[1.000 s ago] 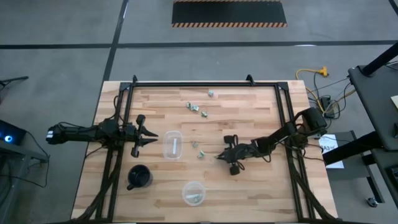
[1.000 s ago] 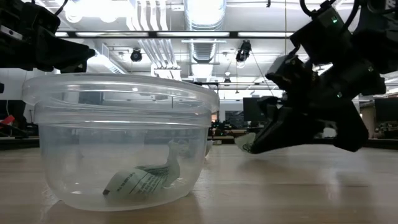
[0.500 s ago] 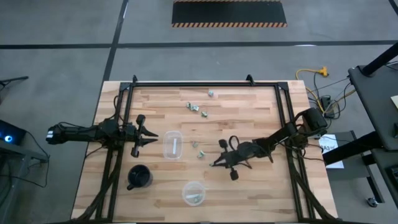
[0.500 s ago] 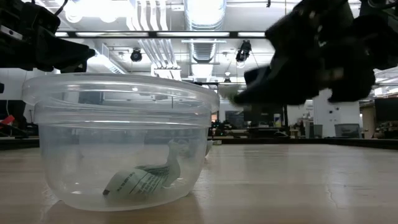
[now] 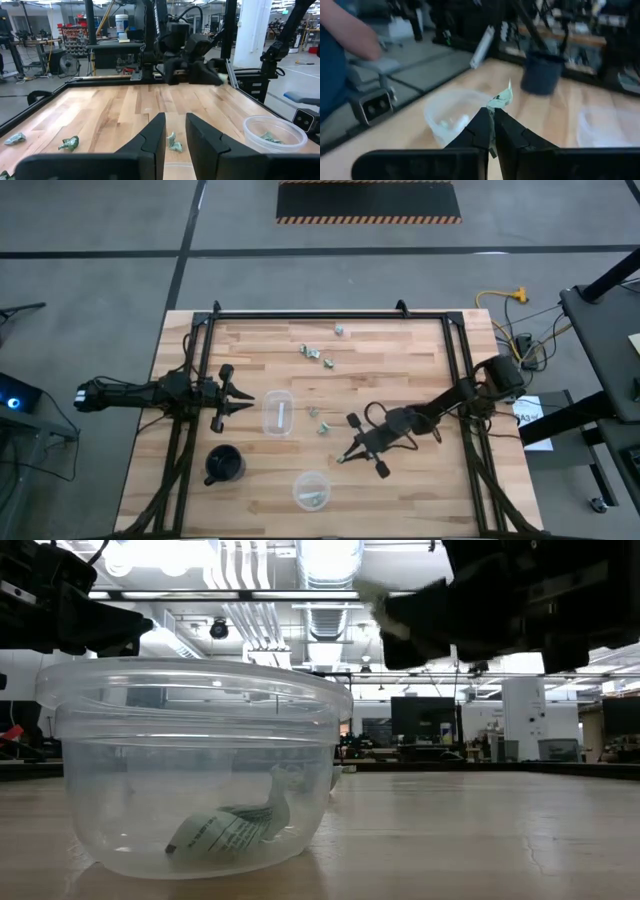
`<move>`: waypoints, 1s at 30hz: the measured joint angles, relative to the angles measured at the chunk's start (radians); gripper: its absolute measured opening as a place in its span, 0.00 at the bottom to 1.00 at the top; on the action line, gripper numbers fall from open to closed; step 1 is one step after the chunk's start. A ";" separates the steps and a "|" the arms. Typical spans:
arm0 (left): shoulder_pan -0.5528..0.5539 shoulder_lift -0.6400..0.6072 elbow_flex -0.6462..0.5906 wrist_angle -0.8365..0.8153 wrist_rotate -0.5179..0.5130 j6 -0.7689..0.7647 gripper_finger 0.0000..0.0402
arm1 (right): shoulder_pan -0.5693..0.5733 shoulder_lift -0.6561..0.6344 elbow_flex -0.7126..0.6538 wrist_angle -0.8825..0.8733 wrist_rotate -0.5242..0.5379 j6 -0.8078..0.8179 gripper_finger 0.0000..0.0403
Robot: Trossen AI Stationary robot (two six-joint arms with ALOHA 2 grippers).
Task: Pick and place Stevia / Truvia into bins
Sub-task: Put the stevia packet into the round transparent container
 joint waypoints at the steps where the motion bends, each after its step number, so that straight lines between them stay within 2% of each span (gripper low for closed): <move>1: 0.000 0.000 0.000 0.000 0.000 0.000 0.14 | 0.000 0.023 0.004 0.044 -0.020 0.001 0.02; 6: 0.000 0.001 0.000 -0.001 0.000 0.000 0.14 | 0.000 0.176 0.053 0.244 -0.051 0.068 0.02; 10: 0.000 0.001 0.000 0.000 0.000 0.000 0.14 | 0.000 0.258 0.113 0.242 -0.054 0.078 0.02; 13: 0.000 0.000 0.000 0.000 0.000 0.000 0.14 | -0.001 0.270 0.152 0.239 -0.094 0.079 0.02; 25: 0.000 0.000 0.000 0.000 0.000 0.000 0.14 | 0.014 0.275 0.317 -0.158 -0.102 0.010 0.02; 30: 0.000 0.000 0.000 0.000 0.000 0.000 0.14 | 0.031 0.275 0.356 -0.206 -0.103 -0.021 0.02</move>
